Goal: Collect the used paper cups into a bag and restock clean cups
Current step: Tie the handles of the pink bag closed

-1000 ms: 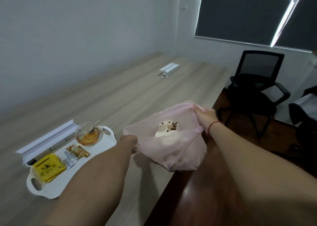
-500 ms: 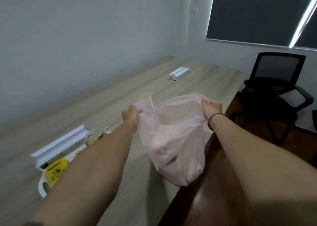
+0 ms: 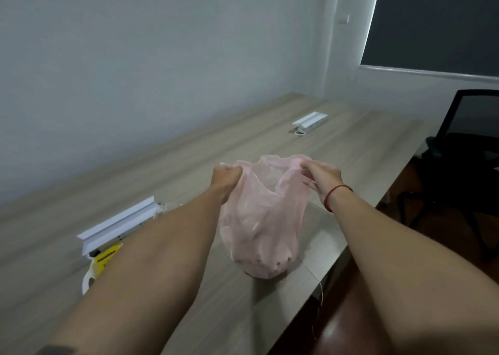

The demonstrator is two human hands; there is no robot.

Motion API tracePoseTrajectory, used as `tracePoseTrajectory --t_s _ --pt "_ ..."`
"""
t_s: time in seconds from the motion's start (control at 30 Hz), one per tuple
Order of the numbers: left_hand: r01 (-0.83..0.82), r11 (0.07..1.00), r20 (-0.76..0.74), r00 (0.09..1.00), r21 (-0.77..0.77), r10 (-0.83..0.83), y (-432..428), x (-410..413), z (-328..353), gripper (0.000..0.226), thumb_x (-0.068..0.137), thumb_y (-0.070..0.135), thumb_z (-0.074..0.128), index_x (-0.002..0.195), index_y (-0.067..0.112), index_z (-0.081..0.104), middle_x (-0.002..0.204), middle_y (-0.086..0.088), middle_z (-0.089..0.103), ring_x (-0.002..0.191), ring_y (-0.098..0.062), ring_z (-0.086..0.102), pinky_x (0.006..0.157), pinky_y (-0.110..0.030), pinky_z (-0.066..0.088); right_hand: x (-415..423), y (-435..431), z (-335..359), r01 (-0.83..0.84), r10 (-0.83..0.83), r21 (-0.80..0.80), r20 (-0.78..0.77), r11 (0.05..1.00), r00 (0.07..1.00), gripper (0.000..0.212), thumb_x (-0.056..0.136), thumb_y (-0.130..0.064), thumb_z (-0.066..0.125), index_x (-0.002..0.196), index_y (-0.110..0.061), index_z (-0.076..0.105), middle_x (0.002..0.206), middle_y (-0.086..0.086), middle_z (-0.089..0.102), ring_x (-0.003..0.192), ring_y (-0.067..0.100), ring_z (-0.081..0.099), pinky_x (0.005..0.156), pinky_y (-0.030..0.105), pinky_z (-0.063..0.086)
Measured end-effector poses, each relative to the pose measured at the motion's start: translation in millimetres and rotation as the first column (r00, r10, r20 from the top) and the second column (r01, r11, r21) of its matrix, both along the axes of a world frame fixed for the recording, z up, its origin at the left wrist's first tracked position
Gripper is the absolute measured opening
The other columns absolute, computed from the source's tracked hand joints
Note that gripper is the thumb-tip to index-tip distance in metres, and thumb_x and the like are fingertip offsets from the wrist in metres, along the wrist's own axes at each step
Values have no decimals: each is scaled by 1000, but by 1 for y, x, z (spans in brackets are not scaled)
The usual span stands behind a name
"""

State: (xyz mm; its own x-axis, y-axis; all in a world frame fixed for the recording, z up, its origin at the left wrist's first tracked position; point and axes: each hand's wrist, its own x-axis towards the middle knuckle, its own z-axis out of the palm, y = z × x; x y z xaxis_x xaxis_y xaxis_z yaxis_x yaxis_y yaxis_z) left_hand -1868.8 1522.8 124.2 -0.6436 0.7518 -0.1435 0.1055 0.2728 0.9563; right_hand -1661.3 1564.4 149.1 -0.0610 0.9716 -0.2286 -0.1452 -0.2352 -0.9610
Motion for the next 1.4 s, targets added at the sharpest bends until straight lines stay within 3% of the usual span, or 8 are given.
tracePoseTrajectory --t_s 0.3,0.4,0.57,0.73,0.87,1.0,1.23,1.4 --pt "-103 992 20 994 -74 105 -9 -16 -45 64 75 9 78 127 4 43 111 -11 53 92 -22 54 71 -27 49 1 -9 -65 -18 34 -44 398 999 917 129 40 -57 88 146 -21 22 148 6 29 133 26 41 107 41 41" --pt "-78 992 34 996 -103 82 -7 -20 -48 16 82 16 72 85 4 61 84 -13 62 62 -18 54 36 -15 41 -9 -14 -84 -63 103 -114 385 991 917 131 41 -70 81 147 -18 24 151 4 31 137 25 38 112 43 37" --pt "-71 996 41 996 -55 73 -6 -27 -61 21 91 20 61 77 5 62 72 -10 53 64 -18 48 52 -24 40 -36 -16 -109 69 -34 -84 363 994 931 37 82 -45 64 93 -10 66 96 10 65 92 22 62 87 36 52" --pt "-336 942 153 932 17 329 -6 -39 -65 51 88 44 54 122 6 55 120 -15 62 103 -27 59 91 -37 49 -31 -9 -96 395 -371 -199 145 897 917 48 99 -38 39 127 -1 53 124 16 60 115 30 59 86 28 44" --pt "-188 982 249 950 -33 190 -19 -24 -77 111 74 77 52 154 18 3 159 -7 22 145 -30 26 119 -47 22 -25 -7 -88 483 -461 -223 148 847 875 49 100 -38 36 122 1 56 121 19 63 110 32 62 85 30 48" --pt "-49 999 97 994 10 48 -9 -8 -91 136 47 91 59 153 30 0 158 2 25 145 -24 26 120 -46 22 -25 -4 -89 502 -475 -206 167 840 864 50 99 -41 37 121 0 56 118 18 64 106 33 62 90 36 51" --pt "-52 997 3 999 -60 52 26 17 -87 46 91 43 55 101 0 67 92 -13 65 87 -23 60 73 -30 44 -30 -18 -77 273 -294 -313 -21 909 955 125 48 -94 49 141 -12 40 140 2 51 126 26 50 110 43 38" --pt "-107 990 180 976 -90 122 9 33 -86 57 96 51 36 116 3 60 118 -13 63 107 -30 60 100 -38 46 -28 -40 -93 74 1 -242 298 967 955 117 60 -90 45 146 -11 31 153 2 32 141 25 31 118 42 21"
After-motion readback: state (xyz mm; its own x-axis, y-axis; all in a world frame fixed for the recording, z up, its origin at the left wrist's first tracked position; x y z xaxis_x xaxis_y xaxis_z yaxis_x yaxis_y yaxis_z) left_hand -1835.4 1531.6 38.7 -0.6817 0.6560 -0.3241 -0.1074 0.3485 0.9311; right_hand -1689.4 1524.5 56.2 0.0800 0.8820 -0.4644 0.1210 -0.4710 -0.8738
